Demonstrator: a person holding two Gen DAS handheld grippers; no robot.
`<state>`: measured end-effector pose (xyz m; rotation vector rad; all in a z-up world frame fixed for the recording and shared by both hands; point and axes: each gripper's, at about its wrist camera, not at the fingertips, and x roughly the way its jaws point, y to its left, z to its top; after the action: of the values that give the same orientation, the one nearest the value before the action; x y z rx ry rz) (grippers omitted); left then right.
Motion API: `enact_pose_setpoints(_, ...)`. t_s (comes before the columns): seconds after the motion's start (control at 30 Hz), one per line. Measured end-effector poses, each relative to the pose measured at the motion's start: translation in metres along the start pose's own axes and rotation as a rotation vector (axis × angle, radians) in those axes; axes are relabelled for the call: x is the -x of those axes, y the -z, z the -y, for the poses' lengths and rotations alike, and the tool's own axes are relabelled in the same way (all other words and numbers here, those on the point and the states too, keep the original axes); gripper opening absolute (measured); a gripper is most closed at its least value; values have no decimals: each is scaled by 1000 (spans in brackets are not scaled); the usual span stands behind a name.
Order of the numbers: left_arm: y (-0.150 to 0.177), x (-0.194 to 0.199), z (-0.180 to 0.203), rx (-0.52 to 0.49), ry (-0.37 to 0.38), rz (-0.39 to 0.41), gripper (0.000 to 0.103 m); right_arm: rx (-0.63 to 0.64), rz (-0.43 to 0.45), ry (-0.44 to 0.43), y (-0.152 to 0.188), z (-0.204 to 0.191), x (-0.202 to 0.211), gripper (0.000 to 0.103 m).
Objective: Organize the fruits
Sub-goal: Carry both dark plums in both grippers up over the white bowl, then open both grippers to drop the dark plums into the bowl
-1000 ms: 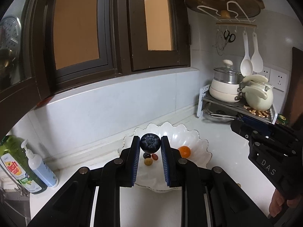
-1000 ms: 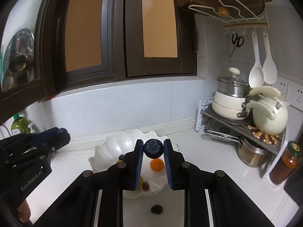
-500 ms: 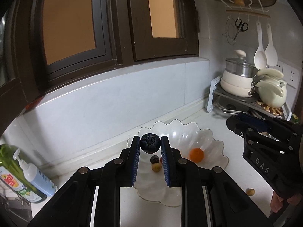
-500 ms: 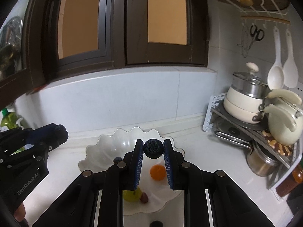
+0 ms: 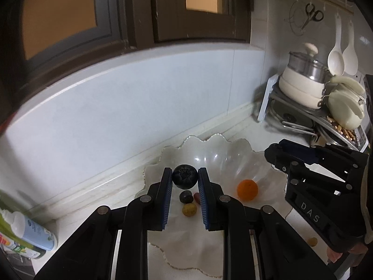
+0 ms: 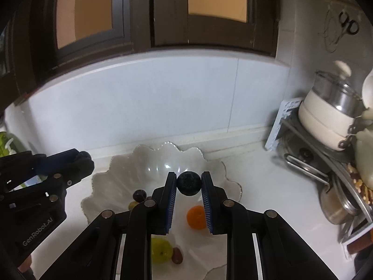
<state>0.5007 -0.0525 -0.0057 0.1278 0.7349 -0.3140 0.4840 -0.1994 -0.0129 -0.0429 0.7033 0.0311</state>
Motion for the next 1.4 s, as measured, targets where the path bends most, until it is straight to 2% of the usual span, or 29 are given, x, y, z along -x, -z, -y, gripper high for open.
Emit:
enact_pose_setpoints(0.4, -13, -76, 3, -48, -33, -144, 23, 28, -177, 11, -8, 4, -67, 23)
enact_pose_setpoints(0.63, -16, -108, -1, -43, -23, -210, 23, 13, -244, 8, -7, 11, -90, 23)
enact_pose_setpoints(0.9, -20, -127, 3, -51, -9, -264, 24, -12, -289, 2, -5, 17, -104, 23)
enact_pose_setpoints(0.93, -20, -128, 3, -51, -7, -271, 26, -13, -291, 2, -6, 17, -105, 24)
enact_pose_setpoints(1.0, -20, -128, 3, -46, -11, -276, 44, -22, -299, -5, -6, 19, -106, 27)
enact_pose_setpoints(1.03, -20, -127, 3, -42, -18, -273, 46, -28, -299, -4, -6, 20, -106, 31)
enact_pose_setpoints(1.13, -20, -122, 3, -41, -39, -273, 52, -36, -295, 6, -6, 21, -102, 36)
enact_pose_setpoints(1.3, -18, -107, 2, -54, -78, -250, 59, -41, -286, 25, -3, 24, -92, 36)
enact_pose_setpoints(1.4, -18, -95, 4, -52, -77, -231, 60, -48, -270, 30, -1, 25, -81, 36)
